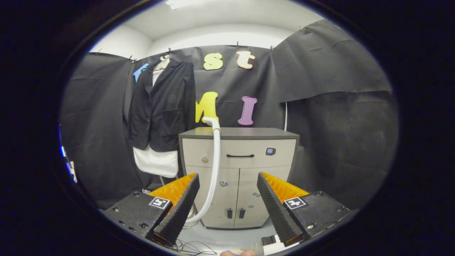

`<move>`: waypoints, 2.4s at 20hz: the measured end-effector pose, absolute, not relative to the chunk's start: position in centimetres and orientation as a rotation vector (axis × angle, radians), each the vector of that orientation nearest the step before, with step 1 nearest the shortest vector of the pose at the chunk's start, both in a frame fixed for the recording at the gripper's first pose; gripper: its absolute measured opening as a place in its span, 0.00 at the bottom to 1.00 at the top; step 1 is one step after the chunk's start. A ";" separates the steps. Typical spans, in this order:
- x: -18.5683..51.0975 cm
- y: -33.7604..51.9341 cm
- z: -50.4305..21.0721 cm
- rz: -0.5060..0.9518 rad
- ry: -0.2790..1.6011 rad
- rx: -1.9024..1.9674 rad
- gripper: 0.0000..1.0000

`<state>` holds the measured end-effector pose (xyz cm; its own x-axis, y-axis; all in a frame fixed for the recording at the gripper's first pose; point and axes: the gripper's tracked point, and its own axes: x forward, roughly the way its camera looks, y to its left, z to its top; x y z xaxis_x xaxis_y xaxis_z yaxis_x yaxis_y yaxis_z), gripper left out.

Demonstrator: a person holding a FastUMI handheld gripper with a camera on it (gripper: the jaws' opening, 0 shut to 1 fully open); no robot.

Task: Iron the clothes twice with a garment steamer, once on the left side and once on the right side.

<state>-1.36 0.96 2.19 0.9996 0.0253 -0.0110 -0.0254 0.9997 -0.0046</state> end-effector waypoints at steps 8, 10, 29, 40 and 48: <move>0.4 2.0 2.4 0.017 0.037 -0.002 1.00; 1.0 2.4 2.9 0.018 0.035 -0.004 1.00; 20.2 4.1 11.0 0.180 0.302 0.016 1.00; 32.2 7.0 15.0 0.327 0.521 -0.073 1.00; 38.7 6.3 15.7 0.358 0.647 -0.031 0.87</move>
<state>38.66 6.26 15.74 0.7391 0.3164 -0.5947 -0.3354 0.9385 0.0825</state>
